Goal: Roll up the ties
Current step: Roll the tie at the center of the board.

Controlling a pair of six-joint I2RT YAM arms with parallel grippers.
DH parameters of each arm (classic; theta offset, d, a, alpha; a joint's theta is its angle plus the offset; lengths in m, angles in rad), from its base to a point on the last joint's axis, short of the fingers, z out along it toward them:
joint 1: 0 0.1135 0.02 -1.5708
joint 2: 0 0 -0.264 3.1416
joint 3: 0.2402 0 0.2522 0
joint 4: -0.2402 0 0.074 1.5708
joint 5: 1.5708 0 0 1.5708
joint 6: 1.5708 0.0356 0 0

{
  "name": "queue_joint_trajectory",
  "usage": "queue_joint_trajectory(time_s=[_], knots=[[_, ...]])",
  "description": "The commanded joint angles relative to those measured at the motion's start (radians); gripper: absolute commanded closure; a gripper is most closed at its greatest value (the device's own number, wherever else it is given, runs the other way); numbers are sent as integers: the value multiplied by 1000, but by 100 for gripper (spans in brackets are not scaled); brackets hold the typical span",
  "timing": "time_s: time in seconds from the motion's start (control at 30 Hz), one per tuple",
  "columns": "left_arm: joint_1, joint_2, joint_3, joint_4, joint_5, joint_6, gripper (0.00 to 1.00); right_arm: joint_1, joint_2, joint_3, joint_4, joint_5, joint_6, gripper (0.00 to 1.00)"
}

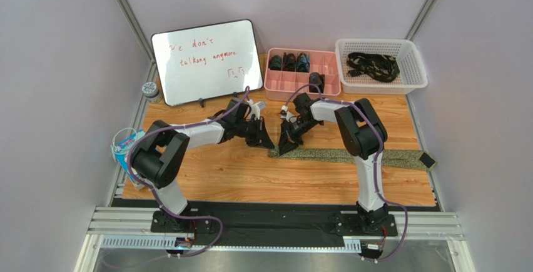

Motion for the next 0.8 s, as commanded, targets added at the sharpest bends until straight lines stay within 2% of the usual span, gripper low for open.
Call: queue_joint_trajectory(time_s=[0.0,0.17,0.43,0.63,0.67,0.73,0.77], knots=[[-31,64,64,71,-16,-52,100,1,20,18,21,81,-5,100],[-35,133,95,19,-94,-55,100,2,15,15,21,80,-7,100],[-35,150,90,-162,-211,10,100,2,-9,40,-15,94,-30,98],[-37,155,98,-236,-269,61,100,-2,-32,64,-67,92,-66,86],[-37,155,98,-238,-275,67,100,-7,-40,66,-87,89,-72,81],[-38,152,97,-244,-282,67,100,-12,-68,66,-107,86,-94,77],[-38,152,97,-245,-288,67,100,-19,-77,69,-129,87,-102,70]])
